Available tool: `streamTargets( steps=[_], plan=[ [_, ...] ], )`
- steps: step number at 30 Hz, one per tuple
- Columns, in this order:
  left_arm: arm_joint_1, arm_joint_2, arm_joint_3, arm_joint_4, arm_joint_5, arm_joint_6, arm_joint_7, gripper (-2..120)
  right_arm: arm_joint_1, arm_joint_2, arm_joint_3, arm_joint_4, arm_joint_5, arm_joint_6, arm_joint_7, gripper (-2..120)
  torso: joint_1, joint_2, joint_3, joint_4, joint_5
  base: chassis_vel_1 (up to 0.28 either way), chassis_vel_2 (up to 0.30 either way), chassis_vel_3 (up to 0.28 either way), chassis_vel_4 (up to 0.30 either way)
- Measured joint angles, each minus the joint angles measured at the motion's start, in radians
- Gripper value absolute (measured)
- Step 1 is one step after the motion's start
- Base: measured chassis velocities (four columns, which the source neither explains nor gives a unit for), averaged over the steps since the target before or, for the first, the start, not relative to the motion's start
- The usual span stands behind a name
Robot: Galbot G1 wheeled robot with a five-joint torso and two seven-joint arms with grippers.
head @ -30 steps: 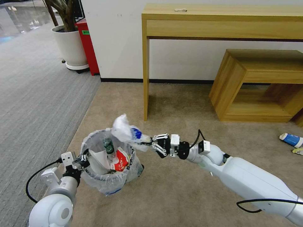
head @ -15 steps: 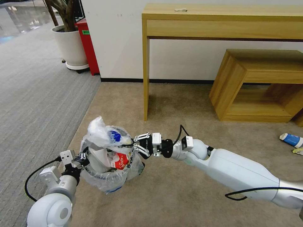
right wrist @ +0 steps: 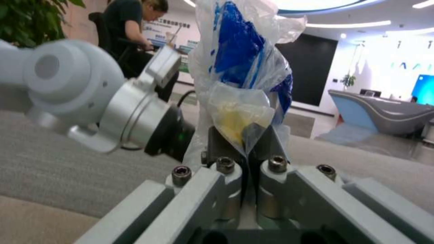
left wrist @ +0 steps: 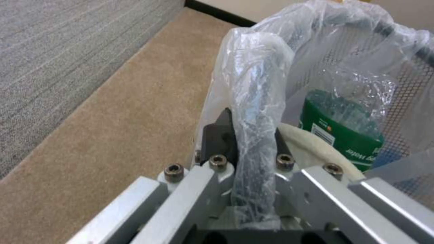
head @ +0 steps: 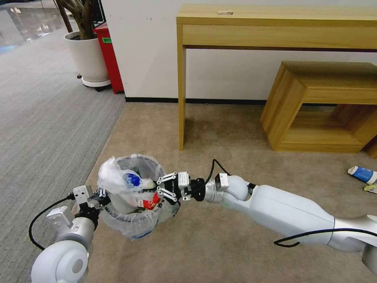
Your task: Pick up the trash bin and place the garbage on the floor into it.
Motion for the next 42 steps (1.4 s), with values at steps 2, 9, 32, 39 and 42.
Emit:
streamTargets(
  steps=[2, 9, 32, 39, 42],
  plan=[
    [0.002, 0.0, 0.0, -0.006, -0.001, 0.001, 0.0, 2, -0.008, 0.004, -0.001, -0.008, -0.006, 0.002, 0.001, 0, 0.0, 0.0, 0.0, 0.0, 0.0, 0.0, 0.0, 0.0, 0.0],
    [0.012, -0.003, -0.002, -0.021, -0.001, 0.001, -0.001, 2, -0.028, 0.009, -0.003, -0.034, -0.028, 0.007, 0.003, 0, 0.0, 0.0, 0.0, 0.0, 0.0, 0.0, 0.0, 0.0, 0.0],
    [0.047, -0.01, -0.003, -0.06, 0.006, 0.001, 0.006, 2, -0.042, 0.07, -0.001, -0.159, -0.075, 0.042, 0.014, 0, 0.0, 0.0, 0.0, 0.0, 0.0, 0.0, 0.0, 0.0, 0.0],
    [0.049, -0.014, 0.003, -0.061, 0.014, -0.001, 0.011, 2, -0.031, 0.082, -0.001, -0.18, -0.078, 0.045, 0.016, 0, 0.0, 0.0, 0.0, 0.0, -0.0001, 0.0, 0.0, 0.0, 0.0],
    [0.049, -0.016, 0.004, -0.06, 0.015, -0.002, 0.011, 2, -0.027, 0.087, -0.002, -0.189, -0.08, 0.047, 0.015, 0, 0.0, 0.0, 0.0, 0.0, 0.0, 0.0, 0.0, 0.0, 0.0]
  ],
)
